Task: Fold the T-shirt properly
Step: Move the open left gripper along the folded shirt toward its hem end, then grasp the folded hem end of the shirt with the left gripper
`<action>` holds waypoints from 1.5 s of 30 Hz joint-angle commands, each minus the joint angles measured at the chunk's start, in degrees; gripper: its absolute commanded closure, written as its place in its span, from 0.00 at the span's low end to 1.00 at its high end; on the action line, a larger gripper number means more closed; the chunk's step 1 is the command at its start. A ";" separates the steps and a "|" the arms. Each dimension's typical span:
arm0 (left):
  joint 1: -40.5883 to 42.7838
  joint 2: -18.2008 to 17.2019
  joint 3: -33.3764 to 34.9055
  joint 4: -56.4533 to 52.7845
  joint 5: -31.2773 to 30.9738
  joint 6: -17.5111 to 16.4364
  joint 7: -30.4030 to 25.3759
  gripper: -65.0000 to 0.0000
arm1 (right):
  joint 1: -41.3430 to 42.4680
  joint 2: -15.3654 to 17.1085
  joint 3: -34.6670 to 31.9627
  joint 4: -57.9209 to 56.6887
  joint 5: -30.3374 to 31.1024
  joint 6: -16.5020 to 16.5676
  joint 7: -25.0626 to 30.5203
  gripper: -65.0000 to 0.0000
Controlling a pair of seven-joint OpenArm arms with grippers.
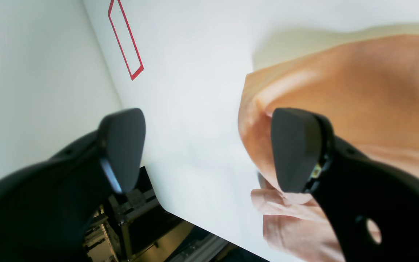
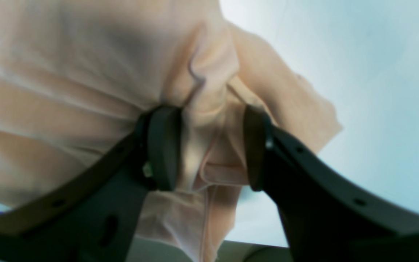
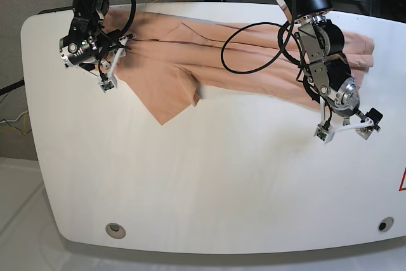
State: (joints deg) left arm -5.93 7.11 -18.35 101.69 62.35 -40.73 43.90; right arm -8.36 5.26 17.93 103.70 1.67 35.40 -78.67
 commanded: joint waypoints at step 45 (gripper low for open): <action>1.49 1.89 -3.41 -0.90 -16.59 0.73 14.34 0.98 | 0.58 0.06 -0.04 -0.10 -0.66 0.08 -1.33 0.99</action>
State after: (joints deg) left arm -3.73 9.02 -21.89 99.94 46.48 -40.53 58.33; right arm -7.81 4.93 17.78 103.44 1.83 35.42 -78.72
